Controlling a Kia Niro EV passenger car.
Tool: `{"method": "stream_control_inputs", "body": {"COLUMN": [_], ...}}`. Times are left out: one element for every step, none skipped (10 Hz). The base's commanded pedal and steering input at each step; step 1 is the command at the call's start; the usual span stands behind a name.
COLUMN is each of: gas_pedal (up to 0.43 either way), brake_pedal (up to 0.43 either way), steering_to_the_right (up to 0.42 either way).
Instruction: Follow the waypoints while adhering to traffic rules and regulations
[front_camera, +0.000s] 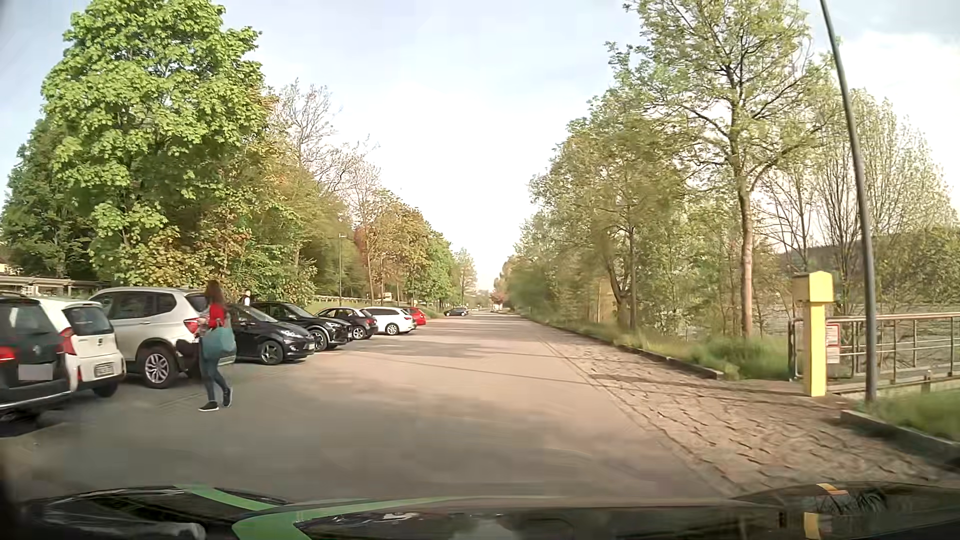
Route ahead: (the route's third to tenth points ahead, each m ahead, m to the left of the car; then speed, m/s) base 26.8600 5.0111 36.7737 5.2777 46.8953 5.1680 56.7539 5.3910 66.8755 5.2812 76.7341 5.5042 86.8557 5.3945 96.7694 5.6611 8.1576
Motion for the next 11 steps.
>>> {"method": "stream_control_inputs", "body": {"gas_pedal": [0.087,0.087,0.087,0.087,0.087,0.087,0.087,0.087,0.087,0.087,0.087], "brake_pedal": [0.000,0.000,0.000,0.000,0.000,0.000,0.000,0.000,0.000,0.000,0.000], "steering_to_the_right": [-0.005,-0.005,-0.005,-0.004,-0.003,-0.003,-0.003,-0.003,-0.001,0.000,0.000]}}
